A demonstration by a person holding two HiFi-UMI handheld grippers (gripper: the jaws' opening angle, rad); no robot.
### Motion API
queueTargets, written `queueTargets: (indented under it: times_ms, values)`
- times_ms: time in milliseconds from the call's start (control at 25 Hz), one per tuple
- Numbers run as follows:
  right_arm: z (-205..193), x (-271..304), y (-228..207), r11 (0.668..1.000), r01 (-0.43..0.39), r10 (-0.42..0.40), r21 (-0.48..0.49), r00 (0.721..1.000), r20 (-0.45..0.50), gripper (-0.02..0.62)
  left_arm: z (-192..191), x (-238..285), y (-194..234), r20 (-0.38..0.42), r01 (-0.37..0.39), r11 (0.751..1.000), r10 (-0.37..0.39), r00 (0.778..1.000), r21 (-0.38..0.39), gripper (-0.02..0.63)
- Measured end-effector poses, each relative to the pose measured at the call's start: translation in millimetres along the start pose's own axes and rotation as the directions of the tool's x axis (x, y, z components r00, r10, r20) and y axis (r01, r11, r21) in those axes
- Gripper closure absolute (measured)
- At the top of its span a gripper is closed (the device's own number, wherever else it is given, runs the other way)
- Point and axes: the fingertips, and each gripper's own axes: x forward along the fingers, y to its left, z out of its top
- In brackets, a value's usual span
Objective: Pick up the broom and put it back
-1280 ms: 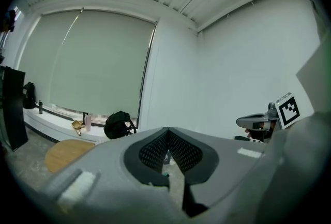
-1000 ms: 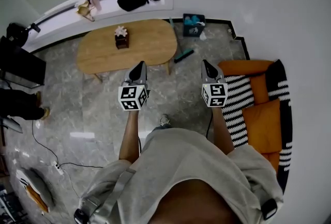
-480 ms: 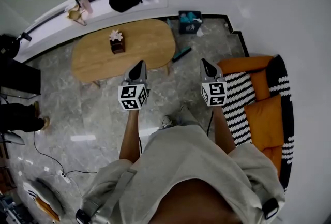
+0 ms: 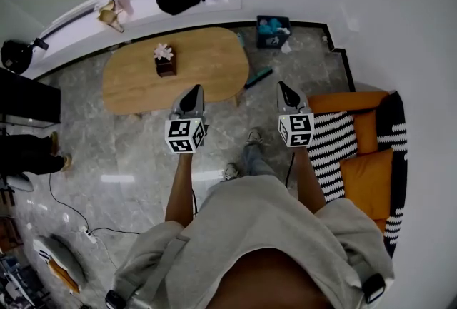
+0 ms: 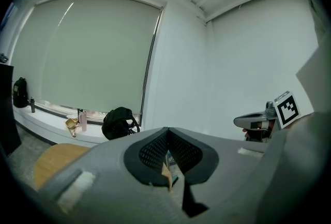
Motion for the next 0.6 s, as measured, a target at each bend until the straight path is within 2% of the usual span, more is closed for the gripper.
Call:
queueTargets:
  times_ms: [360, 600]
  values:
    - [-16.7, 82.0, -45.8, 0.994, -0.113, 0.113, 0.004, 0.992, -0.052, 0.592, -8.4, 79.1, 14.5, -0.058, -0.096, 0.995, 0.095, 0.994, -0.015, 0.605]
    - [-43.1, 123.0, -65.2, 0.982, -0.186, 0.188, 0.032, 0.978, -0.092, 0.592, -17.0, 116.5, 15.4, -0.086, -0.163, 0.986, 0.160, 0.983, -0.025, 0.604]
